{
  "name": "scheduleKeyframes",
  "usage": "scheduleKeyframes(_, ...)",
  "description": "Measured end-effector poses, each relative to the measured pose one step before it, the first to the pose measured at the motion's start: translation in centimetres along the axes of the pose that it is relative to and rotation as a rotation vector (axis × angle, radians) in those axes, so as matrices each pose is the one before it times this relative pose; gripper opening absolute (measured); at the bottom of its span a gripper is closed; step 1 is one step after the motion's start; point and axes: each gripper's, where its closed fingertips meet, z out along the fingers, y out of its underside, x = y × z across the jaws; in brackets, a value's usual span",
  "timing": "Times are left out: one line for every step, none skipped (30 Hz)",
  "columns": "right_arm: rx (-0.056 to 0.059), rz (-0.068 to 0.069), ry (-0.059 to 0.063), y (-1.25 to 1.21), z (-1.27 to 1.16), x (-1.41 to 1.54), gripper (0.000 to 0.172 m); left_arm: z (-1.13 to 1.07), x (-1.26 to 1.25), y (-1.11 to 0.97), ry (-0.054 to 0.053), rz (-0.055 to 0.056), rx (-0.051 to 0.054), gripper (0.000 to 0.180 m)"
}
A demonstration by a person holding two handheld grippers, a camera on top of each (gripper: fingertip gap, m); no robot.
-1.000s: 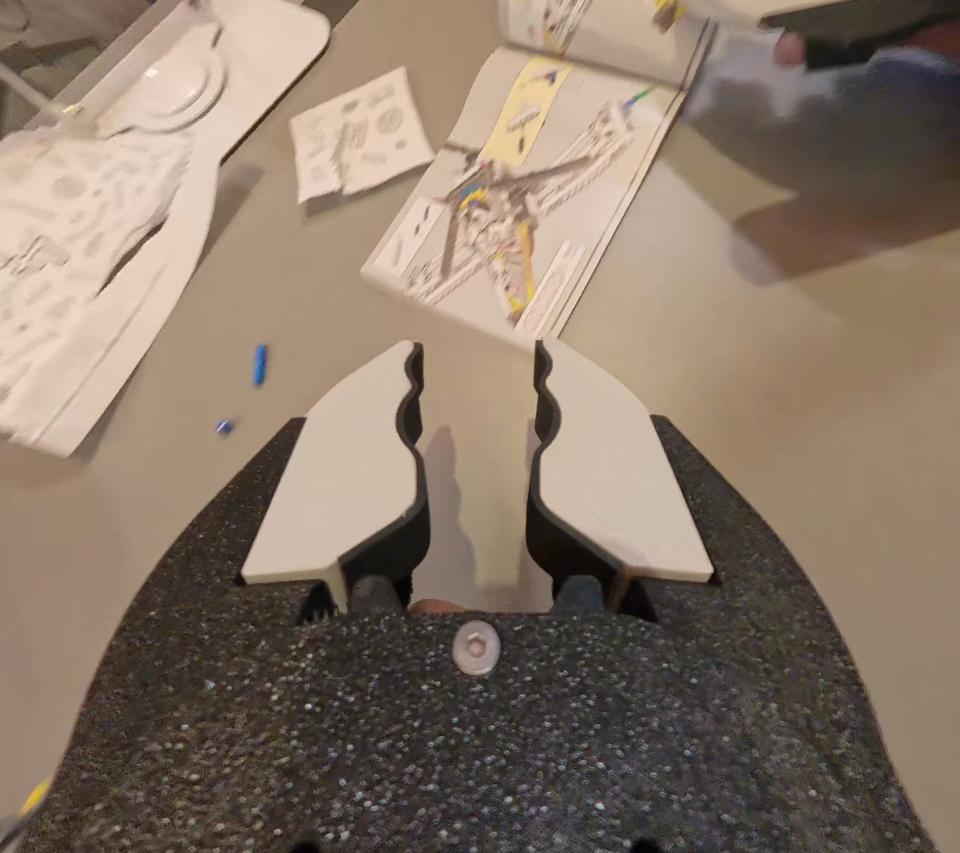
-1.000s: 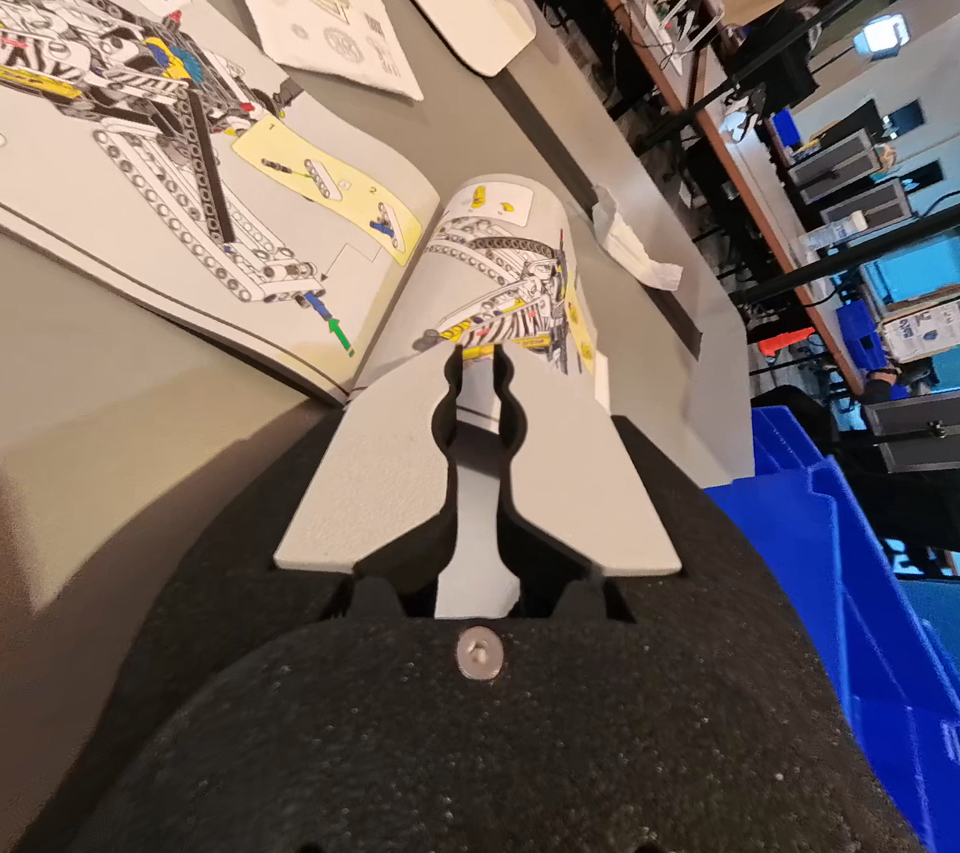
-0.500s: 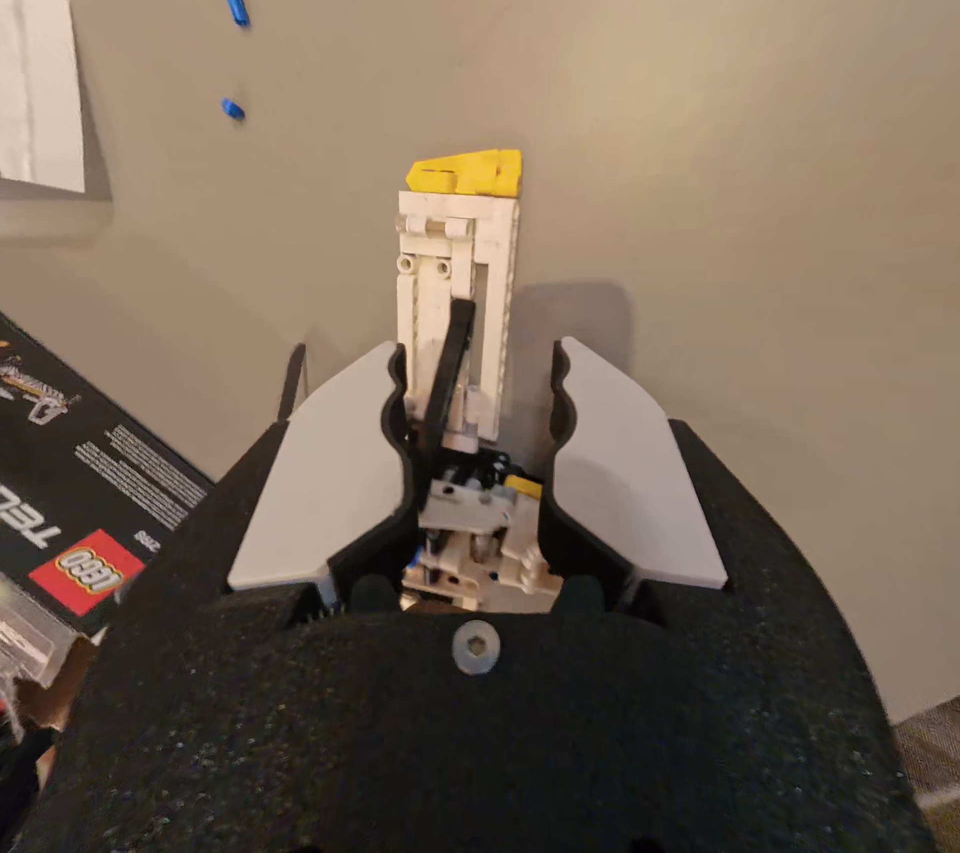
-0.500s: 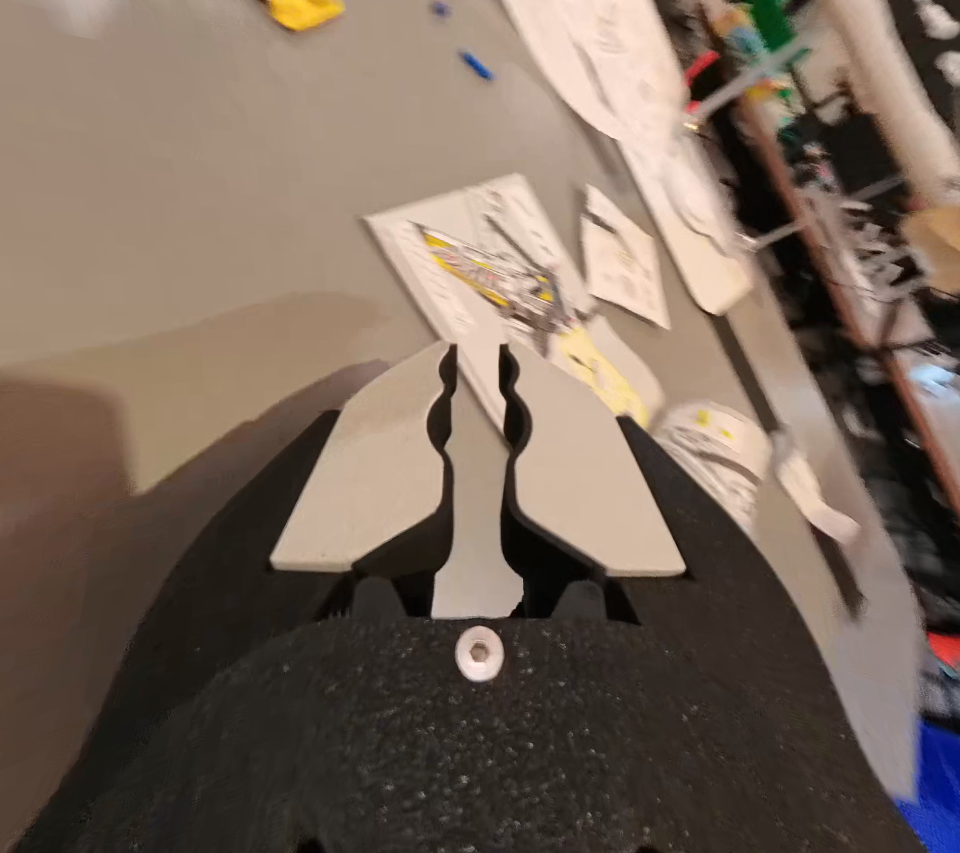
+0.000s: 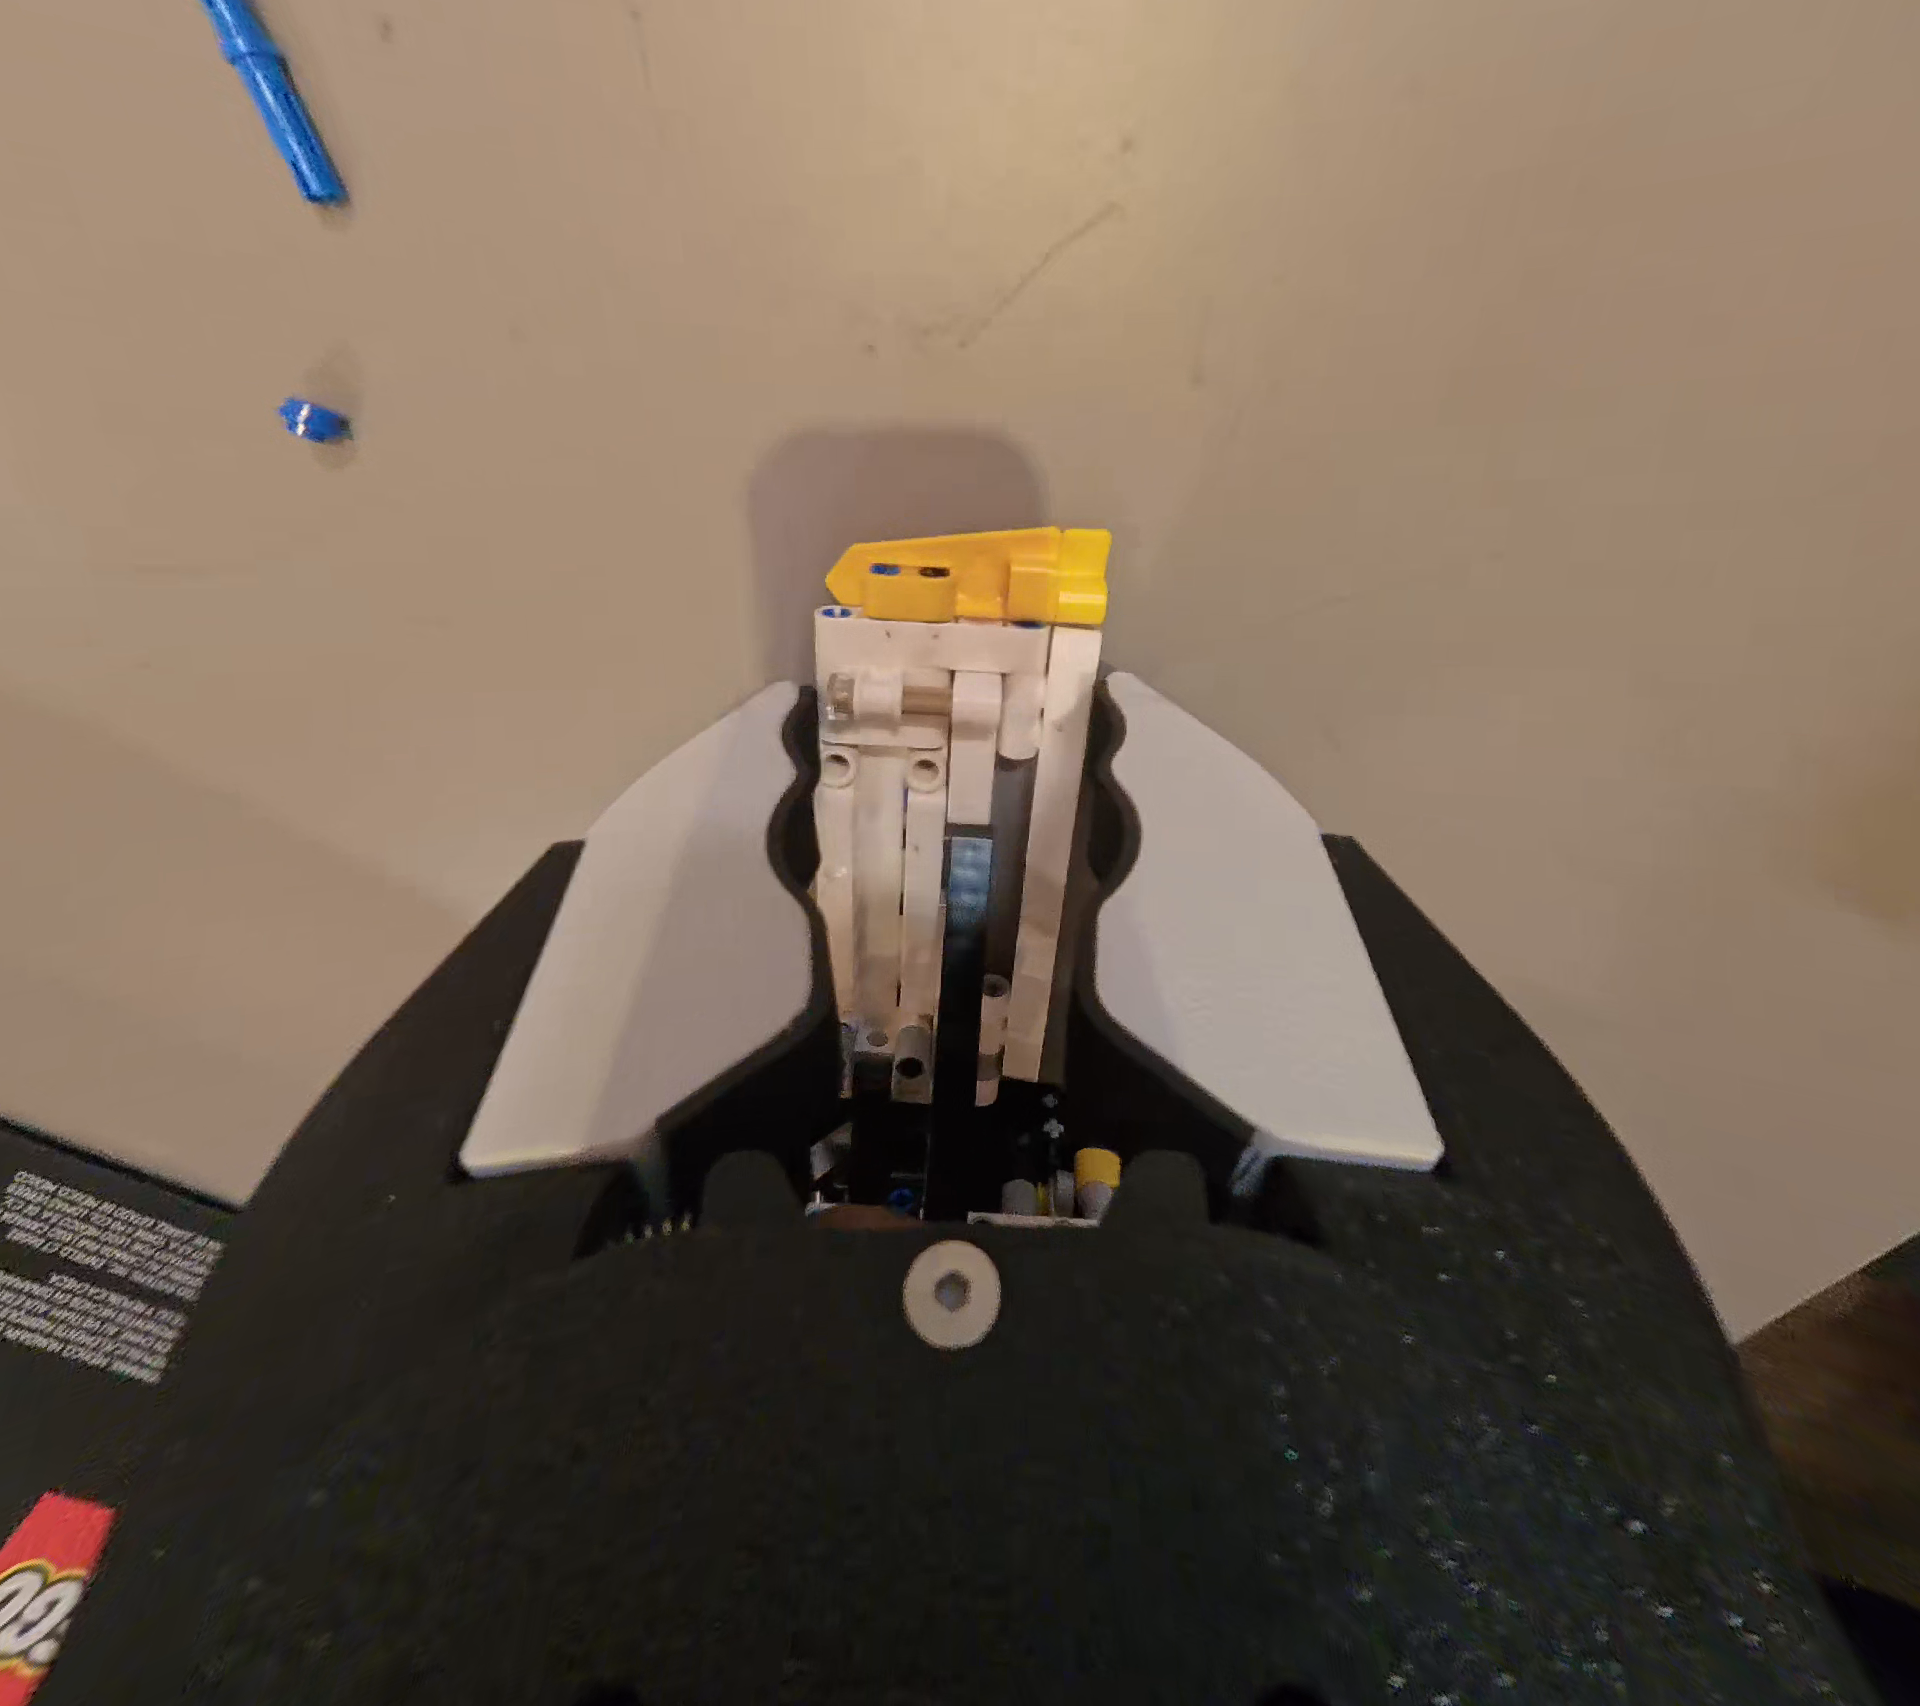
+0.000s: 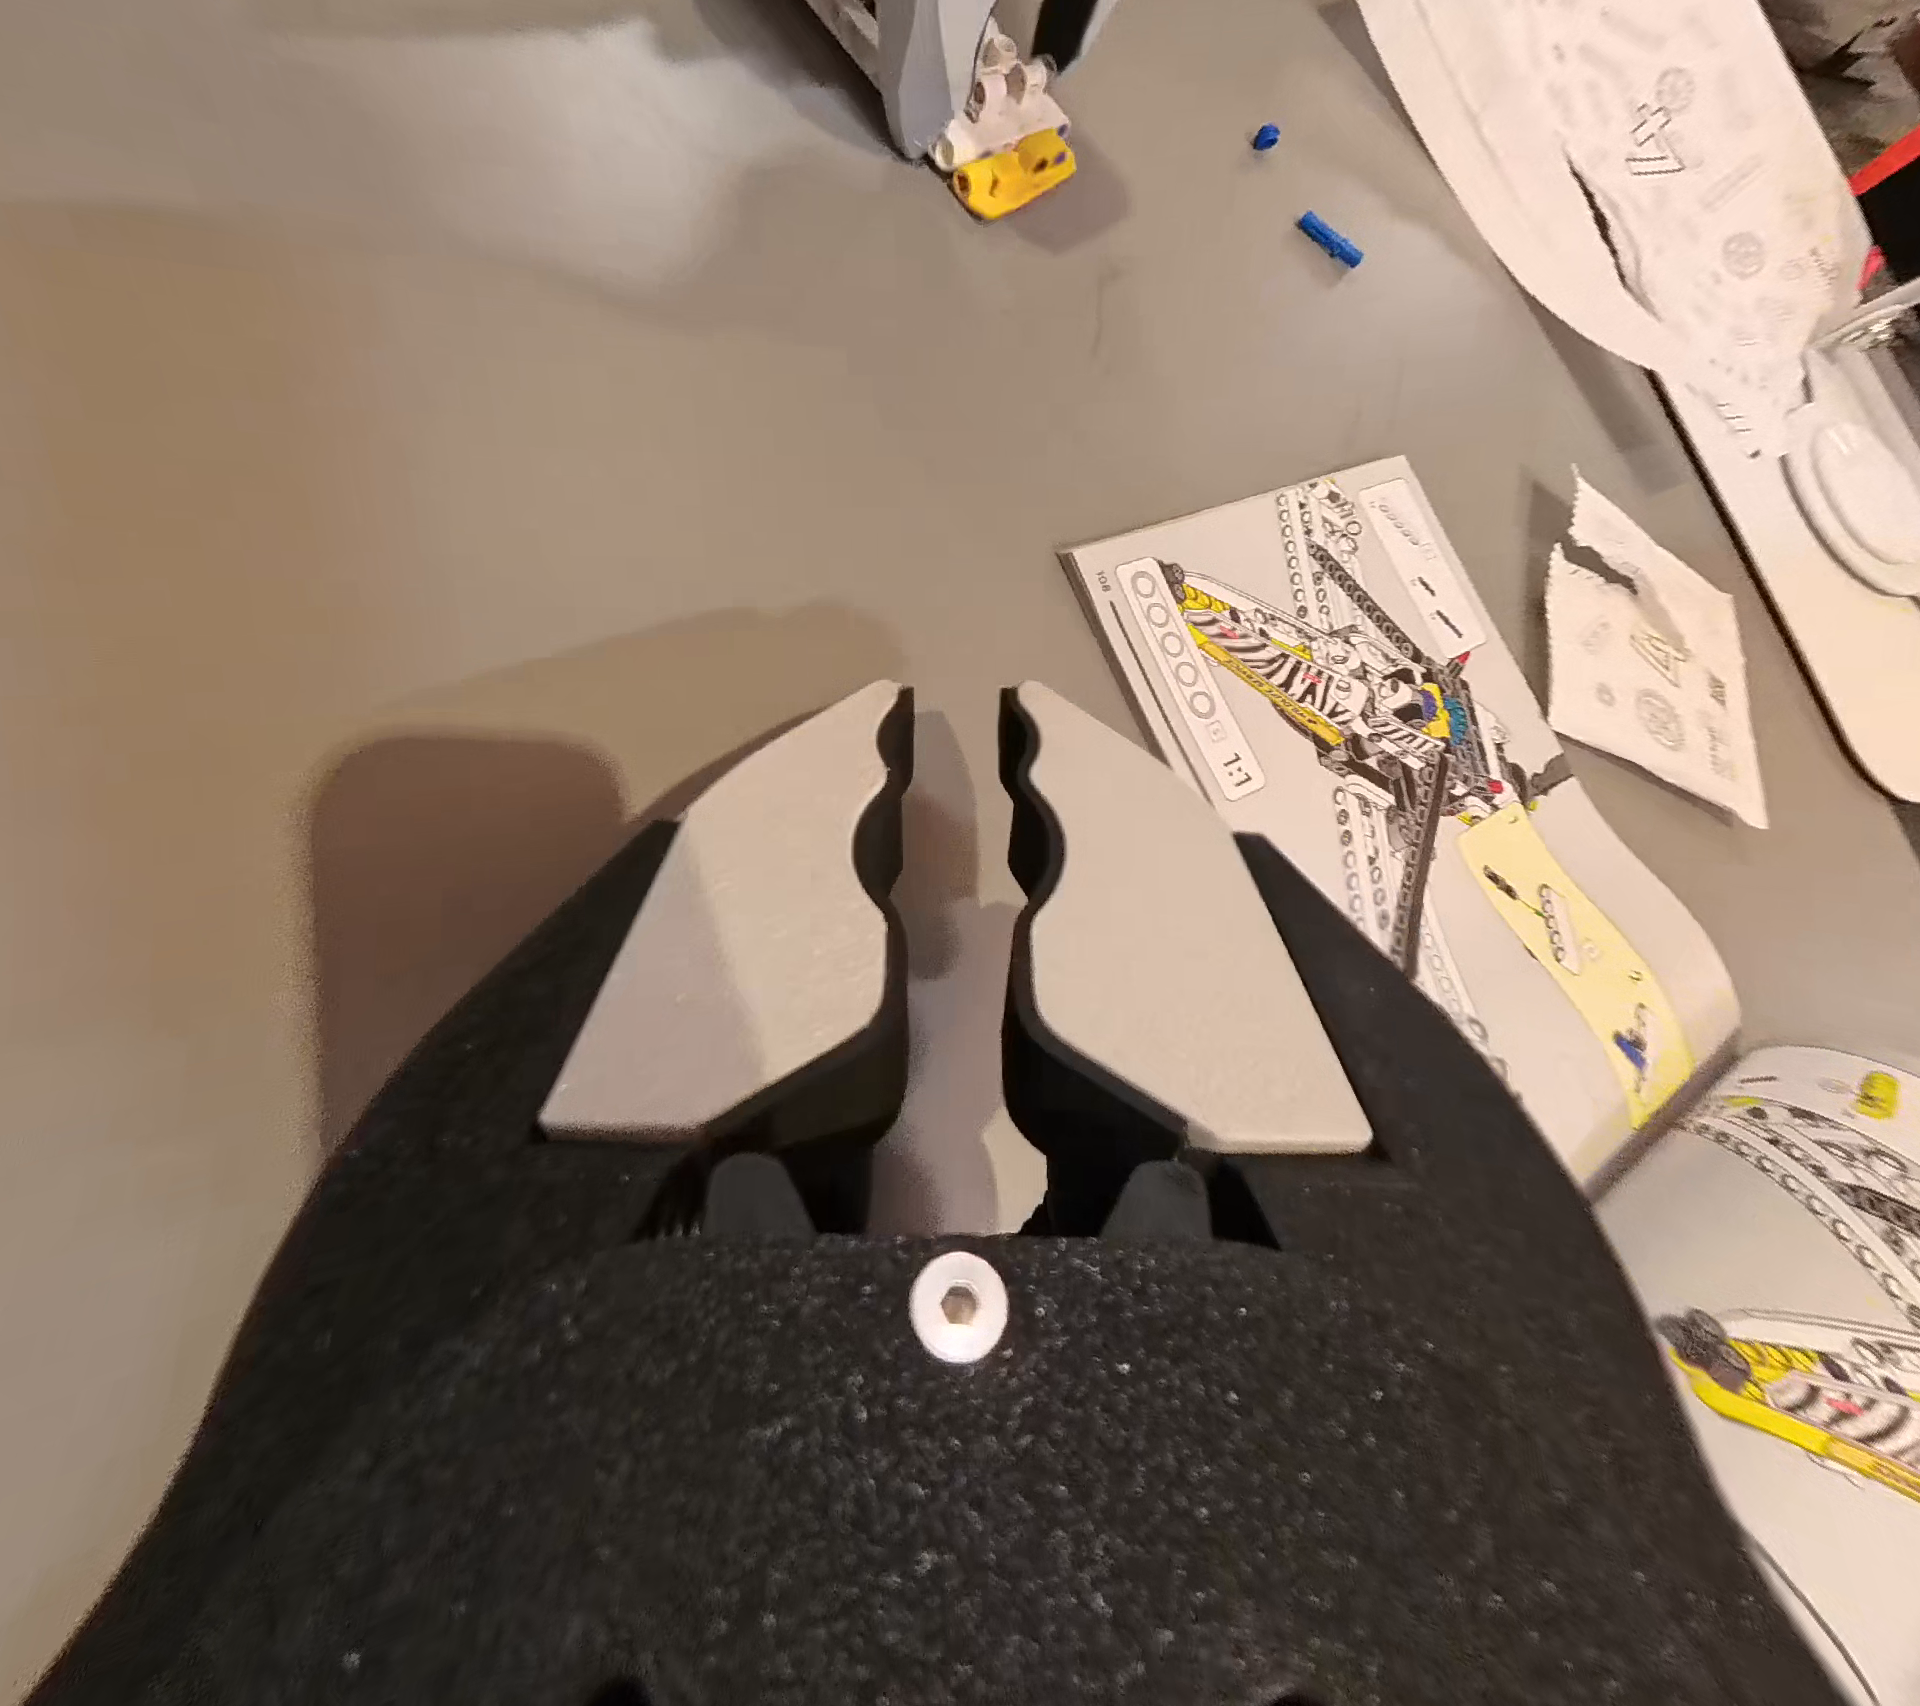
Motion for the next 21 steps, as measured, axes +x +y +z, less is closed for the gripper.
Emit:
scheduleKeyframes(-0.0008,0.0108,-0.0129,-0.094,0.14,-0.134,0.015,0.019,0.166,-0.136,-0.0005,-0.0008,0.0174,0.05)
scheduleKeyframes(-0.0004,0.0162,-0.0141,-0.113,0.144,-0.142,0.015,0.015,0.261,-0.154,-0.002,0.0036,0.0188,0.05)
scheduleKeyframes(-0.0011,0.0224,-0.017,-0.125,0.17,-0.153,0.015,0.009,0.369,-0.204,-0.0025,0.0057,0.021,0.05)
scheduleKeyframes(-0.0017,0.0273,-0.0208,-0.131,0.19,-0.185,0.015,0.027,0.5,-0.159,0.0009,0.0046,0.0165,0.05)
scheduleKeyframes(-0.0028,0.0321,-0.0239,-0.135,0.215,-0.214,0.015,0.015,0.61,-0.153,0.0006,0.0111,0.0123,0.05)
scheduleKeyframes(-0.0038,0.0378,-0.0274,-0.117,0.237,-0.249,0.015,0.007,0.677,-0.15,-0.0008,0.0149,0.0092,0.05)
scheduleKeyframes(-0.0024,0.0429,-0.029,-0.158,0.25,-0.256,0.016,0.009,0.733,-0.181,-0.0008,0.0167,0.0089,0.05)
scheduleKeyframes(-0.0004,0.0474,-0.0276,-0.179,0.258,-0.232,0.016,0.017,0.791,-0.203,0.0011,0.0209,0.0084,0.05)
scheduleKeyframes(-0.0003,0.051,-0.0286,-0.179,0.261,-0.259,0.017,-0.01,0.748,-0.256,-0.0017,0.0206,0.0122,0.05)
scheduleKeyframes(-0.0027,0.0543,-0.0315,-0.123,0.274,-0.298,0.018,-0.062,0.717,-0.323,-0.0017,0.0175,0.0167,0.05)
scheduleKeyframes(-0.0044,0.0557,-0.0331,-0.093,0.278,-0.323,0.019,-0.115,0.693,-0.363,0.0,0.0166,0.0201,0.05)
scheduleKeyframes(-0.0046,0.0548,-0.0303,-0.046,0.274,-0.293,0.02,-0.133,0.629,-0.325,-0.0019,0.0181,0.0185,0.05)
scheduleKeyframes(-0.0034,0.0509,-0.0259,-0.038,0.256,-0.23,0.021,-0.154,0.551,-0.283,-0.0044,0.0189,0.0171,0.05)
scheduleKeyframes(0.0004,0.0455,-0.0249,-0.069,0.242,-0.214,0.022,-0.159,0.475,-0.257,-0.0067,0.0174,0.0164,0.05)
scheduleKeyframes(0.0053,0.0411,-0.0276,-0.118,0.187,-0.257,0.023,-0.17,0.401,-0.264,-0.0089,0.0185,0.018,0.05)
scheduleKeyframes(0.0075,0.0381,-0.0292,-0.141,0.17,-0.283,0.024,-0.177,0.31,-0.255,-0.011,0.0166,0.0185,0.05)
scheduleKeyframes(0.007,0.0352,-0.0281,-0.13,0.158,-0.274,0.024,-0.186,0.265,-0.195,-0.0123,0.0176,0.0142,0.05)
scheduleKeyframes(0.0075,0.0326,-0.0257,-0.134,0.143,-0.248,0.025,-0.184,0.236,-0.163,-0.0141,0.0209,0.013,0.049)
scheduleKeyframes(0.0098,0.0314,-0.024,-0.153,0.126,-0.233,0.026,-0.165,0.209,-0.138,-0.0126,0.0175,0.0129,0.049)
scheduleKeyframes(0.0104,0.0308,-0.0227,-0.163,0.129,-0.207,0.026,-0.152,0.21,-0.1,-0.0087,0.0152,0.0094,0.049)
scheduleKeyframes(0.0099,0.0288,-0.0241,-0.149,0.137,-0.227,0.027,-0.135,0.222,-0.097,-0.0059,0.0173,0.0112,0.049)
